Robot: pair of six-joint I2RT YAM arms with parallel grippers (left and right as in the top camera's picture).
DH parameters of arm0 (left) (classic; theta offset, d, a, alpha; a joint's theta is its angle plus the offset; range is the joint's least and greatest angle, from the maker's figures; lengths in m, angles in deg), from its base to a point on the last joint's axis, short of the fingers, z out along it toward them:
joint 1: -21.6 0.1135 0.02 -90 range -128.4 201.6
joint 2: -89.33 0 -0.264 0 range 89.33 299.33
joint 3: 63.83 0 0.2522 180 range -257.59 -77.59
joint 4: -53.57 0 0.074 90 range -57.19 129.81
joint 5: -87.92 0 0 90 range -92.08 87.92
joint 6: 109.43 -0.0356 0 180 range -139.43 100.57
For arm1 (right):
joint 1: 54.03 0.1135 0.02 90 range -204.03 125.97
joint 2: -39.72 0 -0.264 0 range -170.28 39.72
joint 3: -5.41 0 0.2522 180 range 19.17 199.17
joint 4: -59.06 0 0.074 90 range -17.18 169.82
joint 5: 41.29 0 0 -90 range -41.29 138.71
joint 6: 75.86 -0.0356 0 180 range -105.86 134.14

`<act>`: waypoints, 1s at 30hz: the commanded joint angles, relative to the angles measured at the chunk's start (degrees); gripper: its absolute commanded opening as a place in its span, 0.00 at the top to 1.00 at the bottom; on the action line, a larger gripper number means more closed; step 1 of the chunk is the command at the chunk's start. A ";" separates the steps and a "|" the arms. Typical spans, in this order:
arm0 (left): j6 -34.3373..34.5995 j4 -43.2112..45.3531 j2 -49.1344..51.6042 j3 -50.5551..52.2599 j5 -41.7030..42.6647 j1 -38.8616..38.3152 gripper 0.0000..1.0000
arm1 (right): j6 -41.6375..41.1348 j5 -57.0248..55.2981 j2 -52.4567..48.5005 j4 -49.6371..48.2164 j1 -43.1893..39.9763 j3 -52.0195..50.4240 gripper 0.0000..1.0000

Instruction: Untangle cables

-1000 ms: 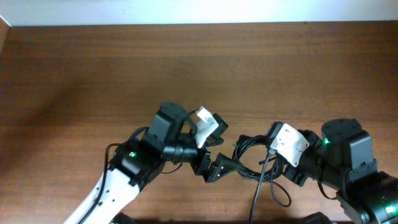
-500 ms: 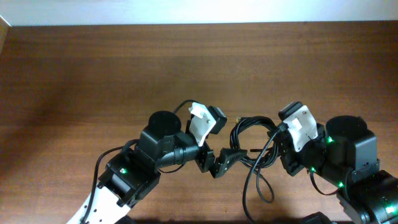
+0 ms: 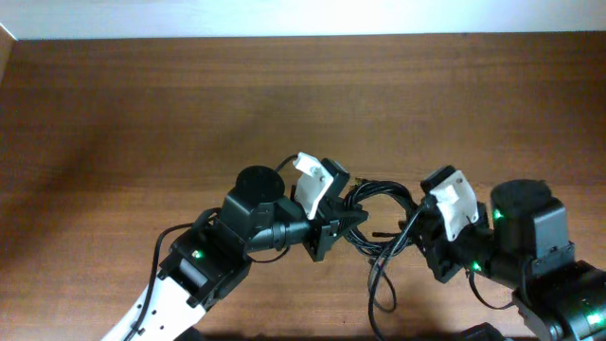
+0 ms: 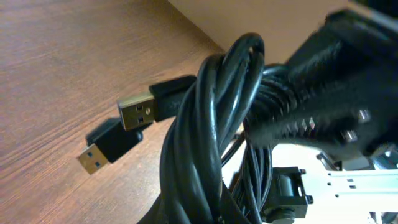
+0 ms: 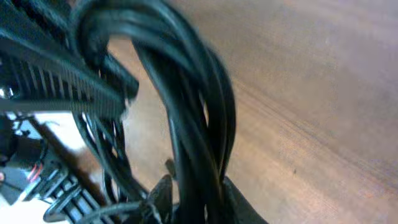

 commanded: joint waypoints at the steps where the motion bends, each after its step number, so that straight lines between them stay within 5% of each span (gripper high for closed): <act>1: -0.22 1.01 -0.13 -0.70 -2.21 0.70 1.00 | -0.37 2.43 0.39 1.79 0.31 0.50 0.76; 6: 5.07 -0.07 -0.13 -0.70 -5.33 1.81 1.00 | -0.37 2.45 0.39 4.57 0.31 0.50 0.75; 9: 6.43 -3.98 -0.13 -0.70 -5.38 1.84 1.00 | -0.13 2.23 0.39 2.75 0.31 0.50 0.57; 13: 7.28 -5.31 -0.13 -0.70 -4.46 1.81 1.00 | -0.17 -2.34 0.39 0.59 0.31 0.50 0.51; 30: 14.84 -3.91 0.79 -0.70 0.07 0.42 1.00 | 11.96 -4.87 0.33 -2.56 0.37 0.50 0.58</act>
